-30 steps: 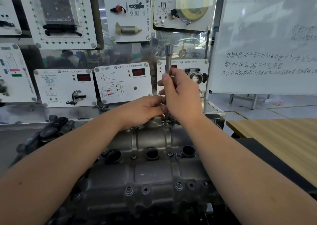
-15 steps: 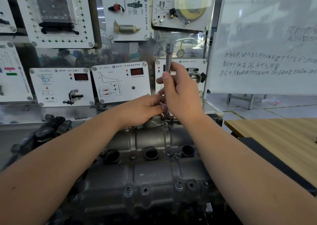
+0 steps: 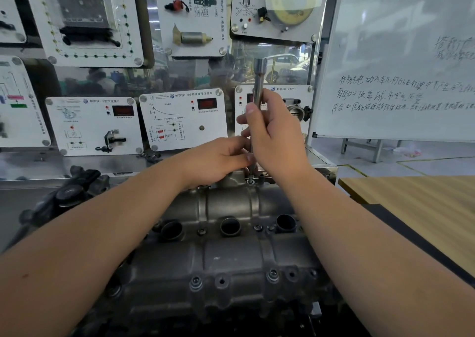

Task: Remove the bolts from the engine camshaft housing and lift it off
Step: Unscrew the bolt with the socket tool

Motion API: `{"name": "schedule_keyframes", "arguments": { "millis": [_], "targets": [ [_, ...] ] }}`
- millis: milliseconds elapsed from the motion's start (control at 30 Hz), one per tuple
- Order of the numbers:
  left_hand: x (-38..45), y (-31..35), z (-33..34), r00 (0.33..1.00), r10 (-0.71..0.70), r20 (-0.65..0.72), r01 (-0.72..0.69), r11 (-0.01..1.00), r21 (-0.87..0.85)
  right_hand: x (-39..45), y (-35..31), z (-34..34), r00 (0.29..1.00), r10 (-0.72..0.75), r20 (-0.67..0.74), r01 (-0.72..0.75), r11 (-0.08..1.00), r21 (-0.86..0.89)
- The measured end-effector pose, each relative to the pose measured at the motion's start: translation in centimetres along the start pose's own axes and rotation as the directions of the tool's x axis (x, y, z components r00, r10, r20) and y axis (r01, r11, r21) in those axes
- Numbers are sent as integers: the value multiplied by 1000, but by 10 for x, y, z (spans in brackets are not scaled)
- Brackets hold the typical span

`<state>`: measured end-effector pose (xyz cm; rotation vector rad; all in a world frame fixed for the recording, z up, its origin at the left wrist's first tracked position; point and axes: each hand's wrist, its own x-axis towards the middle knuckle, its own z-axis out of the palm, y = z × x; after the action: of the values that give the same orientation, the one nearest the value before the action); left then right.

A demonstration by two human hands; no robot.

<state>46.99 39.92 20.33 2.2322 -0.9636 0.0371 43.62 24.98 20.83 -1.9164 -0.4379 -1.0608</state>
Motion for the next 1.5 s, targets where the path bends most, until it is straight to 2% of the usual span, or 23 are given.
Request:
{"name": "schedule_keyframes", "arguments": {
  "millis": [167,433,533,633,767,833,967,1067,1133,1233,1267,1400,1500],
  "targets": [
    [-1,3,0,1000,7,17,-7,1000,13,-2,-2,0,999,-12,-48,11,1000,-21],
    [-3,2,-5,999,-14,42,10,996,87,0,-3,1,999,6,49,-6,1000,11],
    [-4,7,-5,999,-10,48,5,994,109,-2,-5,3,1000,2,21,-4,998,65],
    [-2,8,-5,998,-31,51,25,992,121,-3,-6,3,999,-19,-29,20,999,35],
    [-5,10,-4,998,-33,49,25,989,148,-2,-7,4,1000,-7,14,6,1000,15],
    [-6,12,-6,995,-37,89,22,986,166,-2,-9,4,999,-9,41,9,1000,-4],
    [-15,20,-16,954,-72,290,8,976,217,-4,-10,3,998,-16,53,16,1000,-10],
    [-24,22,-32,914,-152,377,106,984,141,-5,-11,1,998,10,54,-12,999,34],
    [-32,20,-39,919,-163,359,148,987,68,-5,-12,1,999,27,40,-29,998,59],
    [-35,16,-41,961,-191,198,219,966,-134,-4,-12,3,999,38,6,-38,998,55],
    [-32,18,-38,971,-181,160,204,968,-144,-4,-12,4,999,35,-10,-35,998,54],
    [-14,26,-24,985,-114,130,92,983,160,-4,-10,3,997,-28,-67,28,1000,-1],
    [-10,20,-16,995,-92,43,85,986,142,-2,-9,2,1000,-12,-18,12,1000,14]
  ]
}}
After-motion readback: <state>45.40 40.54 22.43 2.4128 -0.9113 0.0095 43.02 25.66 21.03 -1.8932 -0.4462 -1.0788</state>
